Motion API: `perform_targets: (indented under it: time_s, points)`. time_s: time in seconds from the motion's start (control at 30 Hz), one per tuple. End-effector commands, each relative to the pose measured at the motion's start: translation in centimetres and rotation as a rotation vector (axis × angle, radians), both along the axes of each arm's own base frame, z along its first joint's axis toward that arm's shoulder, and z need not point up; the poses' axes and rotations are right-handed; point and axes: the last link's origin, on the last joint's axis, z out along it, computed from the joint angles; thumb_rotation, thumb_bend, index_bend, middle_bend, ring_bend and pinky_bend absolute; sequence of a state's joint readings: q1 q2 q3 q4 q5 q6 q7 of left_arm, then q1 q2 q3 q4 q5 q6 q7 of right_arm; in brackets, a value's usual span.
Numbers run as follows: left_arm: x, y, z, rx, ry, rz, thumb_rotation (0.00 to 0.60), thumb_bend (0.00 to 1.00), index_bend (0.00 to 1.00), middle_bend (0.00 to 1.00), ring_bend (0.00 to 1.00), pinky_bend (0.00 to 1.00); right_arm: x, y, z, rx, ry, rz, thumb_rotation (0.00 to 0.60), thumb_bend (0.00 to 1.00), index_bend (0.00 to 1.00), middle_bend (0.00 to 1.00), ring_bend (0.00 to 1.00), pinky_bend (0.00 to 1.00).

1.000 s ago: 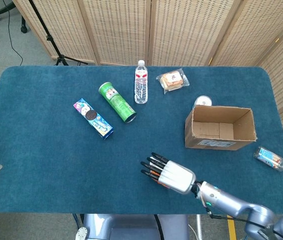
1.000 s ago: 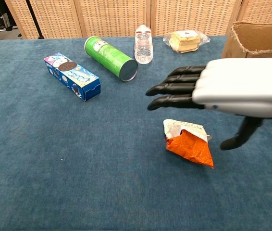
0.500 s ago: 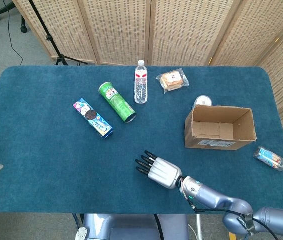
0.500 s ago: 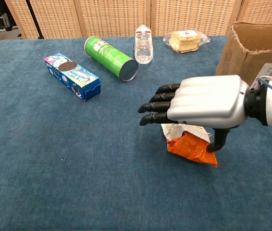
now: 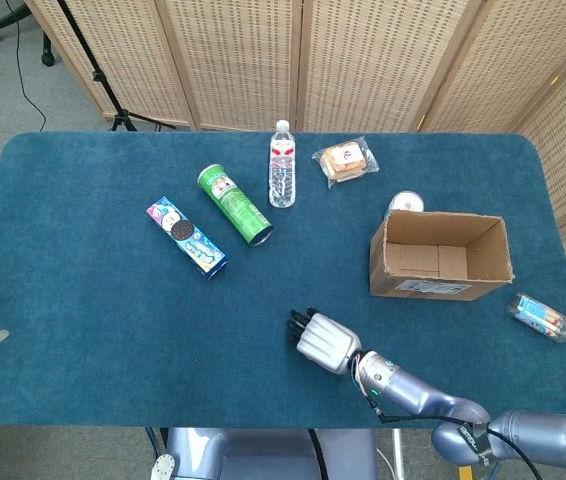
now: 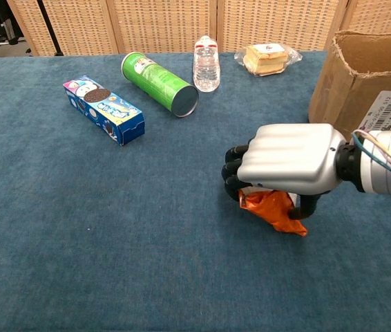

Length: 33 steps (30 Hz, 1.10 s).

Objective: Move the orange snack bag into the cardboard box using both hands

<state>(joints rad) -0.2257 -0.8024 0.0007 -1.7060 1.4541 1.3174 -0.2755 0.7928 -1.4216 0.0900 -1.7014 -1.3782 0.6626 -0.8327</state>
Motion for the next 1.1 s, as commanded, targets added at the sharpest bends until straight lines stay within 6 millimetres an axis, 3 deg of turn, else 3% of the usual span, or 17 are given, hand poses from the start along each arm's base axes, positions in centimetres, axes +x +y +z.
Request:
perform_targets:
  time_s: [0.03,0.17,0.37,0.47,0.53,0.63,0.7,0.87,1.1]
  points:
    - [0.0,0.0,0.0,-0.001,0.000,0.000,0.600,0.00,0.00,0.00,0.00,0.00,-0.1,0.1,-0.1,-0.013,-0.053,0.025,0.600,0.57,0.51,0.46,0.37,0.58]
    - [0.1,0.1,-0.1,-0.006,0.002,0.000,0.600,0.00,0.00,0.00,0.00,0.00,-0.3,0.2,0.7,-0.030,-0.106,0.064,0.600,0.79,0.61,0.55,0.45,0.66]
    - [0.2,0.0,-0.2,-0.009,0.001,-0.003,0.600,0.00,0.00,0.00,0.00,0.00,0.4,0.8,4.4,-0.060,-0.244,0.119,0.600,0.86,0.63,0.57,0.46,0.66]
    - [0.2,0.0,-0.2,-0.010,0.000,-0.002,0.600,0.00,0.00,0.00,0.00,0.00,1.4,0.6,7.4,-0.112,-0.323,0.159,0.600,0.87,0.63,0.57,0.47,0.66]
    - [0.2,-0.1,-0.1,-0.009,-0.001,-0.003,0.600,0.00,0.00,0.00,0.00,0.00,2.3,-0.3,10.7,-0.194,-0.387,0.178,0.600,0.88,0.63,0.57,0.47,0.66]
    - [0.2,-0.1,-0.1,-0.008,-0.002,-0.005,0.600,0.00,0.00,0.00,0.00,0.00,2.7,-1.2,13.4,-0.256,-0.429,0.167,0.600,0.88,0.63,0.57,0.47,0.66]
    - [0.2,-0.2,-0.1,-0.010,-0.002,-0.007,0.600,0.00,0.00,0.00,0.00,0.00,2.7,-2.8,16.4,-0.349,-0.472,0.133,0.600,0.88,0.63,0.57,0.47,0.66]
    - [0.3,-0.3,0.0,-0.015,0.002,-0.016,0.600,0.00,0.00,0.00,0.00,0.00,0.0,-6.1,19.5,-0.450,-0.515,-0.032,0.600,0.88,0.63,0.57,0.47,0.66]
    - [0.5,-0.3,-0.1,-0.016,0.003,-0.021,0.600,0.00,0.00,0.00,0.00,0.00,-5.5,-9.0,18.3,-0.456,-0.470,-0.245,0.600,0.88,0.63,0.57,0.47,0.66]
